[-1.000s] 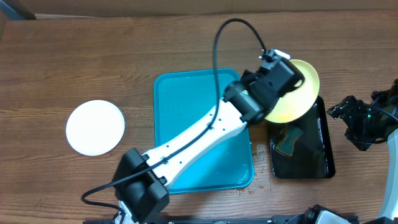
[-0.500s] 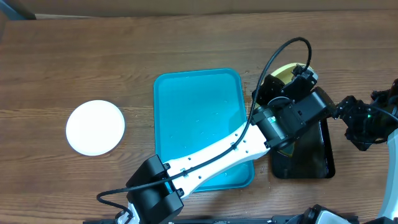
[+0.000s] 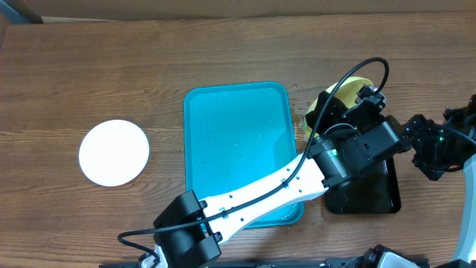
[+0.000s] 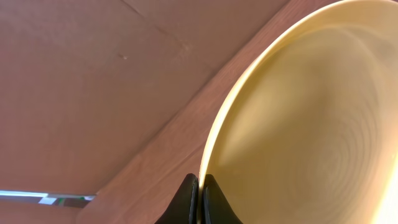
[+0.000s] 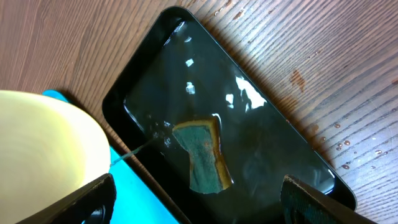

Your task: Clean dirty plates on tray and stack at the side

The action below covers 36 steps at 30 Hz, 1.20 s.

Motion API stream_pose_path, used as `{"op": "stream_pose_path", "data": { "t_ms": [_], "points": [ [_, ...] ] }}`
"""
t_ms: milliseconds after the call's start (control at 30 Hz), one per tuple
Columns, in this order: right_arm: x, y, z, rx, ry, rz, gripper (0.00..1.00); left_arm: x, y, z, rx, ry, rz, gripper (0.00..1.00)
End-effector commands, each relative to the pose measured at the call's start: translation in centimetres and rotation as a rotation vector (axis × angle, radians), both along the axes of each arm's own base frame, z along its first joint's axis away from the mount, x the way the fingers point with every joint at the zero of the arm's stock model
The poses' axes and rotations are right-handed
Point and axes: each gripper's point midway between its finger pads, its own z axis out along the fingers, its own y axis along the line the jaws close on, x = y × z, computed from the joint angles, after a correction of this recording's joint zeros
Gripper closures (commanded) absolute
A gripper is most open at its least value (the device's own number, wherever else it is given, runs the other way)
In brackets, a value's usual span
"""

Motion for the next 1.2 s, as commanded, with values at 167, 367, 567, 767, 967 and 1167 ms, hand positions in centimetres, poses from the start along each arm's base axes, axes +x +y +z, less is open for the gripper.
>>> {"op": "stream_pose_path", "data": {
  "t_ms": [167, 367, 567, 767, 967, 1167],
  "points": [
    [0.3, -0.1, 1.0, -0.009, -0.035, 0.004, 0.14, -0.8, -1.0, 0.5, -0.041, -0.022, -0.003, 0.96],
    [0.3, -0.1, 1.0, -0.01, -0.035, 0.007, 0.14, -0.8, -1.3, 0.9, -0.147, -0.001, -0.003, 0.96],
    [0.3, -0.1, 1.0, -0.008, -0.031, 0.006, 0.14, 0.1, -0.2, 0.2, -0.165, 0.063, 0.0, 0.96],
    [0.1, 0.0, 0.9, -0.005, -0.026, 0.006, 0.14, -0.1, 1.4, 1.4, -0.187, 0.09, 0.015, 0.96],
    [0.0, 0.1, 0.9, -0.002, -0.019, 0.006, 0.14, -1.0, 10.0, 2.8, -0.433, 0.253, 0.249, 0.95],
    [0.0, 0.0, 0.9, -0.008, -0.024, 0.019, 0.14, -0.6, 25.6, 0.1, -0.558, 0.569, 0.661, 0.96]
  ]
}}
